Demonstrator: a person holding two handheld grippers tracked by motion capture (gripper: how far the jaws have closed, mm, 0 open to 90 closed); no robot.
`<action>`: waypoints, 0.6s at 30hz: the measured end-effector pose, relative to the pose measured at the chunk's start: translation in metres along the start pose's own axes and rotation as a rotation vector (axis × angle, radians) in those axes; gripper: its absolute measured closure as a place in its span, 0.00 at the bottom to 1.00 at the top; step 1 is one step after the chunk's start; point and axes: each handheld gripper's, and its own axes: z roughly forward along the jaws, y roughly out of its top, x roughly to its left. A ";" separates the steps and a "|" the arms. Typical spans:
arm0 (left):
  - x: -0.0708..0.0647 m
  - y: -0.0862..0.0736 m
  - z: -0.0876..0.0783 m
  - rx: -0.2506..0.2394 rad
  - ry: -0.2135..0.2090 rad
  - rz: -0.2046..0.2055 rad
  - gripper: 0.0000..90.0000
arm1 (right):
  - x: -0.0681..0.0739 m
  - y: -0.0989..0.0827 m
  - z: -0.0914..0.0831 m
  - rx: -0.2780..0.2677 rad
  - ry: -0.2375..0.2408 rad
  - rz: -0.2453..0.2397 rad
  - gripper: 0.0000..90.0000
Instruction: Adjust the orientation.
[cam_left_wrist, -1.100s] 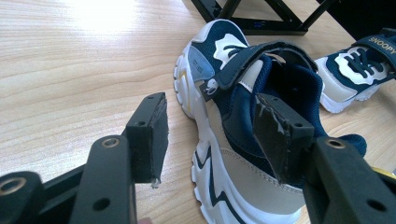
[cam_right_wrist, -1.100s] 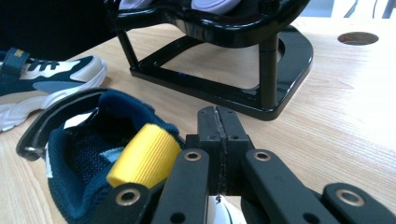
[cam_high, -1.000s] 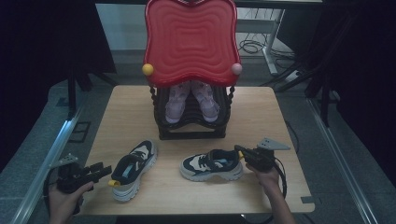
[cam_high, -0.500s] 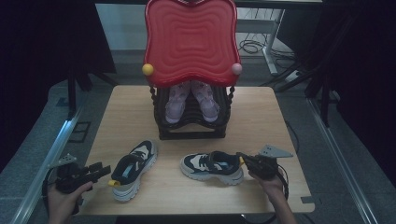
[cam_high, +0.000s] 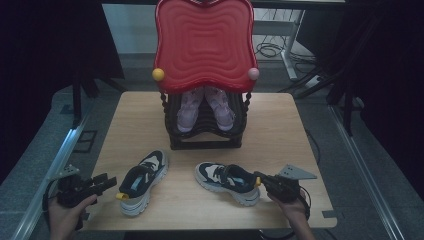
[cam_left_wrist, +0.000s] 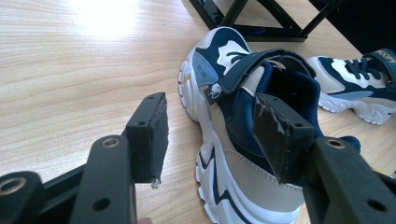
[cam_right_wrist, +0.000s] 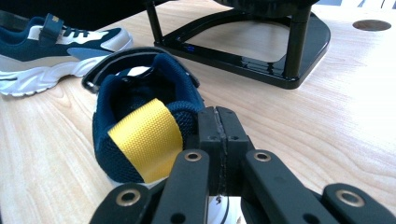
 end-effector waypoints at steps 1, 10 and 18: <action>0.000 0.000 0.000 -0.001 -0.001 -0.001 0.50 | 0.001 0.000 -0.001 0.000 -0.001 -0.002 1.00; 0.000 0.000 0.000 -0.001 -0.001 -0.001 0.50 | 0.015 -0.005 -0.008 0.008 0.004 -0.022 1.00; 0.000 0.000 0.000 -0.002 -0.002 0.000 0.50 | 0.028 -0.010 -0.013 0.007 0.025 -0.026 1.00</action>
